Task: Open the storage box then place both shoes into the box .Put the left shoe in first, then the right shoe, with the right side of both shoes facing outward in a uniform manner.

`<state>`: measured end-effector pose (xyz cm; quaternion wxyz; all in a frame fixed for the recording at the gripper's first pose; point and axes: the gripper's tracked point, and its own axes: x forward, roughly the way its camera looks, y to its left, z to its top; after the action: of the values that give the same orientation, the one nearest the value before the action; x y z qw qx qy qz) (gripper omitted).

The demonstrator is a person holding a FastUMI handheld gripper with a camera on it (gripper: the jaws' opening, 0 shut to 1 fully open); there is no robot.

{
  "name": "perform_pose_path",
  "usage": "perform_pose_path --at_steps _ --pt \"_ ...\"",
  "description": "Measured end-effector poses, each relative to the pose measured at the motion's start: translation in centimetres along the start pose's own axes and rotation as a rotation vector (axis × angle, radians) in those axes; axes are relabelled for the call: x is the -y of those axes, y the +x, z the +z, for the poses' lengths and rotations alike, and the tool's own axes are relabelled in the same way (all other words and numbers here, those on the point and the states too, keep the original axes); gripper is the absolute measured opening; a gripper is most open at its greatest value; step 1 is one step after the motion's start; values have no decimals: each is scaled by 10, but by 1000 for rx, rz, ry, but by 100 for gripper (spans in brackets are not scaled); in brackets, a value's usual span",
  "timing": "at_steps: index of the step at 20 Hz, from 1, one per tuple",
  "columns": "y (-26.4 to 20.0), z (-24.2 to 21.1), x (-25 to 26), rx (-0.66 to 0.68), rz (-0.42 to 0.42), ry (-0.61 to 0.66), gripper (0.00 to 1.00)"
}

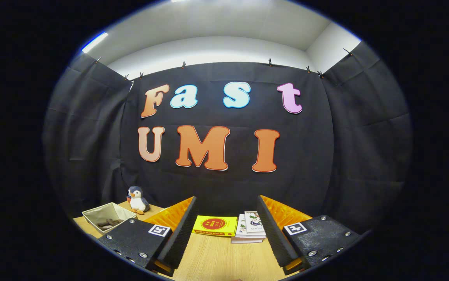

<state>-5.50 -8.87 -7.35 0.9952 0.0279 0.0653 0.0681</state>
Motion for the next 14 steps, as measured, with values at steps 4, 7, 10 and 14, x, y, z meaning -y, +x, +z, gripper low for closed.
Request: perform_pose_path --at_steps 4,7,10,14 --pt "11 10 -9 33 24 28 90" --pt "17 12 -18 40 38 33 91" --pt "22 13 -22 41 46 18 90" --pt "25 12 -33 34 72 18 90"
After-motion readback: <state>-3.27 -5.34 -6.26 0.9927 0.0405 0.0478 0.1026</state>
